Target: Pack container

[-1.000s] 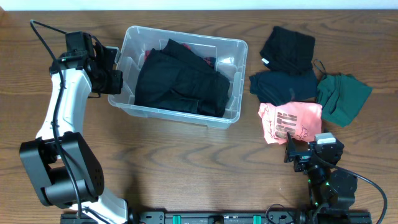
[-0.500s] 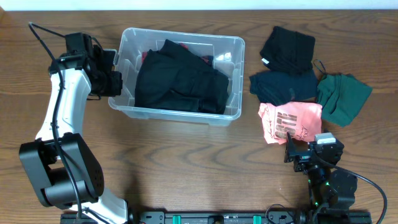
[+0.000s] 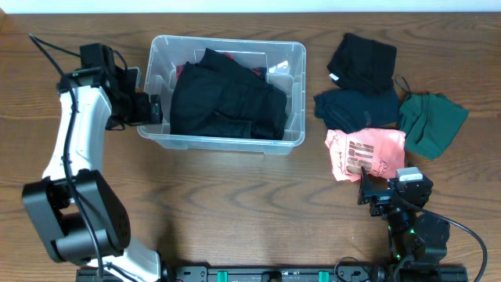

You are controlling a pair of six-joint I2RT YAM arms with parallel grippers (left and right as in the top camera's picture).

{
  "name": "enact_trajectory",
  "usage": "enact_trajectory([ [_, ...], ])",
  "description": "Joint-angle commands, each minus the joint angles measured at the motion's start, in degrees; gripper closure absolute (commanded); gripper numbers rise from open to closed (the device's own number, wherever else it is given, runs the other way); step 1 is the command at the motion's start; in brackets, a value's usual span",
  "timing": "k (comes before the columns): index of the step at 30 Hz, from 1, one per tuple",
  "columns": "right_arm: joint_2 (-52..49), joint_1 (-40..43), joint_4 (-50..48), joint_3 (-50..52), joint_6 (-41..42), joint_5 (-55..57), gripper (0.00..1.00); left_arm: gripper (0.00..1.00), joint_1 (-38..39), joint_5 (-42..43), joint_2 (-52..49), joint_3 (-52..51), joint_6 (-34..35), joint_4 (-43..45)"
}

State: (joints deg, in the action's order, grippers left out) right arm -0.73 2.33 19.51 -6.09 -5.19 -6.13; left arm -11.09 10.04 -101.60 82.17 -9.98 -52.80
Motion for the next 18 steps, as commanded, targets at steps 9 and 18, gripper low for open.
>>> enact_trajectory([
  [9, 0.17, -0.48, 0.07, 0.13, 0.42, 0.33, 0.01, 0.02, -1.90, -0.70, 19.78, 10.86, 3.28, -2.29],
  [18, 0.17, -0.48, 0.07, 0.13, 0.42, 0.33, 0.01, 0.02, -7.02, -0.70, 30.27, 10.86, 8.15, -3.98],
])
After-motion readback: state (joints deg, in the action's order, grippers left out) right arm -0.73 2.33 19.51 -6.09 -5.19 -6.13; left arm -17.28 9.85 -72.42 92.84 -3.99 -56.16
